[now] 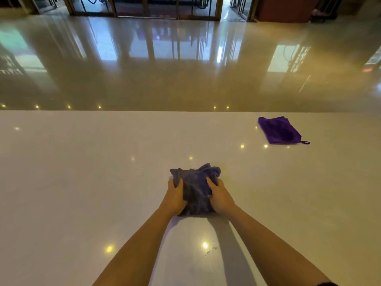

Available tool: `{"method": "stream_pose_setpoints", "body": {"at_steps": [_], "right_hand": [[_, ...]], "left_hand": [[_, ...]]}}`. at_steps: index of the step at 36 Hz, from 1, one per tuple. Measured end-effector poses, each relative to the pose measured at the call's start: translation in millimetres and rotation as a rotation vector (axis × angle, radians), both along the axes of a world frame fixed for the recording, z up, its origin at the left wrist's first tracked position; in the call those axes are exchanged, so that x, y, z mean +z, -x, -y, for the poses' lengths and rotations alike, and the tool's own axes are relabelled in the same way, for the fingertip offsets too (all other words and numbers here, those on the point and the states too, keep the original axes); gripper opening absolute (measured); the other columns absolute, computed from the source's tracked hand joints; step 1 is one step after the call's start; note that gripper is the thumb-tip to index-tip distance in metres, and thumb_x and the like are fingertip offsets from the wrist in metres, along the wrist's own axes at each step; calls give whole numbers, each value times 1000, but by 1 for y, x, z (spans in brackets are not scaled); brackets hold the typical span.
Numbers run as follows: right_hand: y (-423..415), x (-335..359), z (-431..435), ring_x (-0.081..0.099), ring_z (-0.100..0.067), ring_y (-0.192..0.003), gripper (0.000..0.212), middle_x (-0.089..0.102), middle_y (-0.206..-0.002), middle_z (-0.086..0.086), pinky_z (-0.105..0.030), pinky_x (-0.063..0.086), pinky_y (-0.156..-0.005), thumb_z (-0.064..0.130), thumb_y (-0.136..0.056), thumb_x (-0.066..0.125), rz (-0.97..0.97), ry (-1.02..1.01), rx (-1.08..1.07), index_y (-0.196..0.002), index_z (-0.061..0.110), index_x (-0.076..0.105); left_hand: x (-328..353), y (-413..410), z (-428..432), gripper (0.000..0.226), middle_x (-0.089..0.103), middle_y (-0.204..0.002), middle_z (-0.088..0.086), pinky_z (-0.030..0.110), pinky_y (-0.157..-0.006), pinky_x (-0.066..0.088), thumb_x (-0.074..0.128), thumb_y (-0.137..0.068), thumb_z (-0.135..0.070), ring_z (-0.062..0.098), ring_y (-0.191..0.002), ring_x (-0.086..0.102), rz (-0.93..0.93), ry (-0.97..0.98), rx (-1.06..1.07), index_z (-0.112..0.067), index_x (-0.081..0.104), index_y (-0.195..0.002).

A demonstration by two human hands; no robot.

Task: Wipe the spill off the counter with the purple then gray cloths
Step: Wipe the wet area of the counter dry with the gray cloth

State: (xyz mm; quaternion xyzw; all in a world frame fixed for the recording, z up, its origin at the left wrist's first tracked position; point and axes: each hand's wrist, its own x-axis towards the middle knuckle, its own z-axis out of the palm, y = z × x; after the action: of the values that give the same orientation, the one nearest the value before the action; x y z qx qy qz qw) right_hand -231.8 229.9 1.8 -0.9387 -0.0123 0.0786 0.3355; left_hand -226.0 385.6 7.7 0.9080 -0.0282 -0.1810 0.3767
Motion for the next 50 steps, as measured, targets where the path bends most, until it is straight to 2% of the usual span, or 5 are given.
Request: {"method": "stream_pose_setpoints", "body": {"at_steps": [3, 7, 11, 30, 50], "right_hand": [[0, -14, 4, 32, -38, -128, 60, 18, -152, -15, -48, 30, -106, 37, -92, 43, -124, 176, 2, -144, 25, 16], [2, -20, 2, -9, -40, -142, 75, -15, -155, -17, -58, 5, -112, 58, -86, 41, -116, 367, 34, -145, 34, 0], [1, -23, -11, -25, -40, -138, 81, -27, -153, -12, -65, -10, -107, 73, -77, 38, -22, 432, 161, -142, 44, -2], [-20, -50, -45, -20, -43, -138, 95, -24, -154, -13, -74, -8, -100, 89, -62, 28, -152, 489, 92, -138, 49, -13], [-8, -46, -65, -17, -30, -143, 53, -11, -158, -2, -62, -13, -109, 43, -96, 21, -46, 493, 251, -144, 36, 0]], "left_hand": [[-14, 5, -9, 70, 11, -155, 17, 46, -113, 30, 48, -91, -38, 35, -137, 27, 13, -234, -59, -22, 8, -147], [-27, 4, -23, 69, -7, -157, 12, 50, -116, 10, 38, -90, -51, 34, -144, 2, 81, -430, -89, -30, 3, -146], [-35, 9, -41, 64, -16, -157, 7, 56, -115, -4, 25, -91, -57, 29, -144, -15, 41, -494, -44, -37, -5, -144], [-46, 57, -119, 53, -7, -158, 3, 44, -118, 5, 15, -98, -35, 24, -146, -4, -20, -601, 49, -23, -3, -146], [-66, 67, -133, 54, -14, -157, 1, 43, -118, -4, 12, -98, -36, 21, -145, -13, 56, -567, 10, -22, -14, -144]]}}
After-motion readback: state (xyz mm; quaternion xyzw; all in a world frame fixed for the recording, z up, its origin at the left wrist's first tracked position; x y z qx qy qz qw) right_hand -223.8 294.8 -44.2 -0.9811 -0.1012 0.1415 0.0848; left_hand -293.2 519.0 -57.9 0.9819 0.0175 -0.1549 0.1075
